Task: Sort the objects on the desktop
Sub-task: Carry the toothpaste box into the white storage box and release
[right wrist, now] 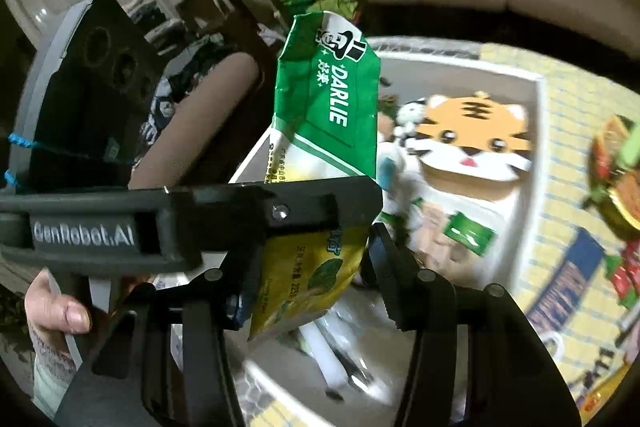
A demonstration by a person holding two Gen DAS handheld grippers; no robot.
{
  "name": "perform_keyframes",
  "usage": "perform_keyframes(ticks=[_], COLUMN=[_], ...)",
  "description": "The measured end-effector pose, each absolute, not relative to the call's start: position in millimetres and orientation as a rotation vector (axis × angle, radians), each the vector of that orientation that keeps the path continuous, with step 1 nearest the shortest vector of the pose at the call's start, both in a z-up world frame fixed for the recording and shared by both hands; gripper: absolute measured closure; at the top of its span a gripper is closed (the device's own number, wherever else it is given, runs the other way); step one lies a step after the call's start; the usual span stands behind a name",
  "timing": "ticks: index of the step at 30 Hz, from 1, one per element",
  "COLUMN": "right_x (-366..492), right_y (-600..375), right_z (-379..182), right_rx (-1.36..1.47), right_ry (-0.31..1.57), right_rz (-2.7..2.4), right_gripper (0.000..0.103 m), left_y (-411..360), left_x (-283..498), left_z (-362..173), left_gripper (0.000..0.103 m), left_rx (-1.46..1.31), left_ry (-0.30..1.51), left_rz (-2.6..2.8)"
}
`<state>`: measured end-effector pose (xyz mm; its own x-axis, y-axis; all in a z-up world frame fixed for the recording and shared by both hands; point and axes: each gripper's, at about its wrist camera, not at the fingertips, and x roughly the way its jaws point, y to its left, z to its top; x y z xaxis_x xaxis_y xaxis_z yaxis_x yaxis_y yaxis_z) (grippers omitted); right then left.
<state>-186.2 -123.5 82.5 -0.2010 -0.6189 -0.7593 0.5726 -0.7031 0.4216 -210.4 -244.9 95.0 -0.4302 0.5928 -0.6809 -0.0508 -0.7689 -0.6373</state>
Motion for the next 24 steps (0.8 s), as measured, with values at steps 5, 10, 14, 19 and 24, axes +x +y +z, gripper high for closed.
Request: perform_keyframes(ticks=[5,10,14,19,24], right_x=[-212,-238,-253,-255,-239], right_y=[-169,-197,-209,-210,-191], right_z=[47,6,-19,-30,0], right_rx=[1.333,1.429,1.51,1.566,1.47], right_ry=[-0.082,-0.181,-0.286,-0.306,-0.259], right_rz=[-1.954,-1.966,-1.948,-1.9,-1.917], right_gripper=[0.055,0.055,0.055,0.04,0.033], left_y=[-283,-299,-315,-340,-347], left_x=[-244,-275,-288,-277,-259], left_z=[66,36,23,45,62], left_gripper=[0.084,0.078,0.054,0.029,0.028], left_rx=[-1.485,-1.571,-1.616,-1.534,-1.499], left_ry=[-0.738,-0.723,-0.713,-0.781,-0.799], left_rz=[2.262,2.262,2.304,2.396,2.413])
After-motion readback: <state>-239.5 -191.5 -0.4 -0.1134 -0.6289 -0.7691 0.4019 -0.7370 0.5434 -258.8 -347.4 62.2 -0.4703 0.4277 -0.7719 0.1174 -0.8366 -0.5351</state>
